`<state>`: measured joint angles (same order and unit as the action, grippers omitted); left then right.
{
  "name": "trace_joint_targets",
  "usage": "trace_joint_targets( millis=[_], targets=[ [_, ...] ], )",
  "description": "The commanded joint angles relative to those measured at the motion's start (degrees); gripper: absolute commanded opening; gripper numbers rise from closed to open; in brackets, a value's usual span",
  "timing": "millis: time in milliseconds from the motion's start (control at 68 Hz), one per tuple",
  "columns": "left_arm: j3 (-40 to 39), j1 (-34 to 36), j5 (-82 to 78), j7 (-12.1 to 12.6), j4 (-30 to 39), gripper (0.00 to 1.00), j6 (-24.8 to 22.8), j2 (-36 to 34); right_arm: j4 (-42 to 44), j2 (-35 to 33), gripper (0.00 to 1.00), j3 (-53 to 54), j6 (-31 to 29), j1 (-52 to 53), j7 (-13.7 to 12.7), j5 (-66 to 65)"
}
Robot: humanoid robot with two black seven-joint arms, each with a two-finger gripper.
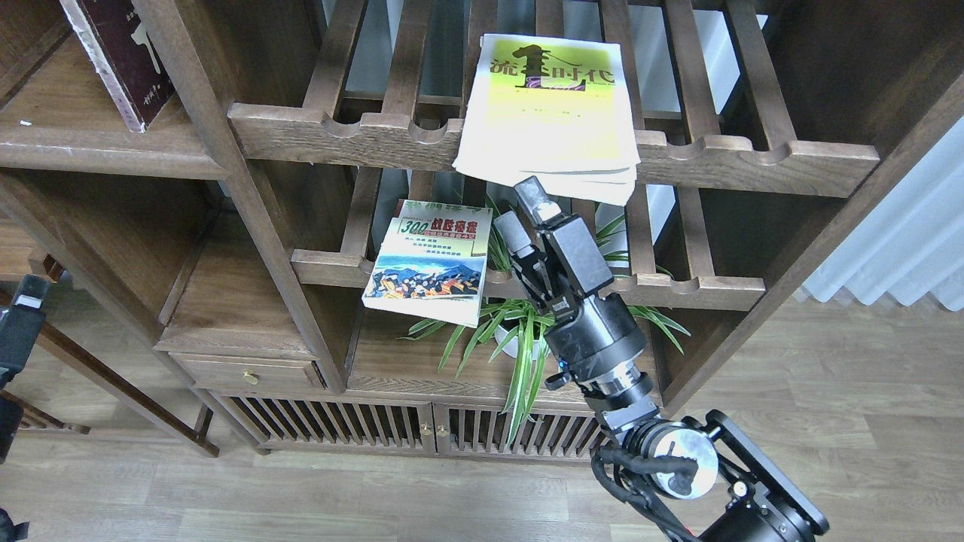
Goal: Organize books on shelf
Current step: 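Grasp the yellow-green book with the right gripper and pull it down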
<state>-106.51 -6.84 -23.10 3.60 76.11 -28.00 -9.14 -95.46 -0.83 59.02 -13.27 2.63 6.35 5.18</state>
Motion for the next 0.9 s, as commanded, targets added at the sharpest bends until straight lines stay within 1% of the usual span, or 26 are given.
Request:
trace_joint_targets(
  millis=[0, 324, 441, 559, 574, 588, 603, 647, 721, 750, 809, 882],
  targets=[
    [-0.01, 0.07, 0.07, 0.00, 0.00, 0.92, 0.00, 0.09, 0.10, 0.13, 1.00, 0.48, 0.61, 1.33, -0.02, -0.09],
    [0.17, -0.02, 0.07, 0.00, 0.00, 0.93, 0.00, 0.18, 0.63, 0.66, 0.99, 3.12, 3.86, 3.61, -0.02, 0.00],
    [0.17, -0.02, 0.07, 0.00, 0.00, 0.93, 0.00, 0.26, 0.63, 0.66, 0.97, 3.21, 4.57, 3.88, -0.02, 0.00],
    [0.17, -0.02, 0.07, 0.00, 0.00, 0.93, 0.00, 0.26, 0.63, 0.83, 0.90, 3.21, 4.57, 4.05, 0.07, 0.00],
    [0.17, -0.02, 0.07, 0.00, 0.00, 0.93, 0.00, 0.26, 0.63, 0.83, 0.88, 3.29, 4.57, 4.05, 0.07, 0.09],
    [0.08, -0.02, 0.07, 0.00, 0.00, 0.93, 0.00, 0.26, 0.63, 0.83, 0.79, 3.56, 4.39, 4.05, 0.42, 0.09],
    [0.08, -0.02, 0.07, 0.00, 0.00, 0.94, 0.00, 0.26, 0.63, 0.83, 0.75, 3.82, 4.22, 4.05, 0.77, 0.09],
    [0.08, -0.02, 0.07, 0.00, 0.00, 0.94, 0.00, 0.26, 0.63, 0.83, 0.67, 4.35, 3.95, 3.97, 1.56, 0.18],
    [0.08, -0.02, 0.07, 0.00, 0.00, 0.94, 0.00, 0.26, 0.63, 0.83, 0.63, 4.61, 4.13, 4.05, 2.36, 0.18],
    [0.08, -0.02, 0.07, 0.00, 0.00, 0.94, 0.00, 0.18, 0.63, 0.83, 0.61, 4.61, 4.13, 3.97, 2.36, 0.18],
    [-0.01, -0.02, 0.07, 0.00, 0.00, 0.94, 0.00, 0.18, 0.63, 0.83, 0.55, 4.61, 4.13, 3.96, 2.36, 0.18],
    [-0.01, -0.02, 0.07, 0.00, 0.00, 0.94, 0.00, 0.18, 0.63, 0.83, 0.49, 4.61, 3.95, 3.96, 2.44, 0.18]
  ],
)
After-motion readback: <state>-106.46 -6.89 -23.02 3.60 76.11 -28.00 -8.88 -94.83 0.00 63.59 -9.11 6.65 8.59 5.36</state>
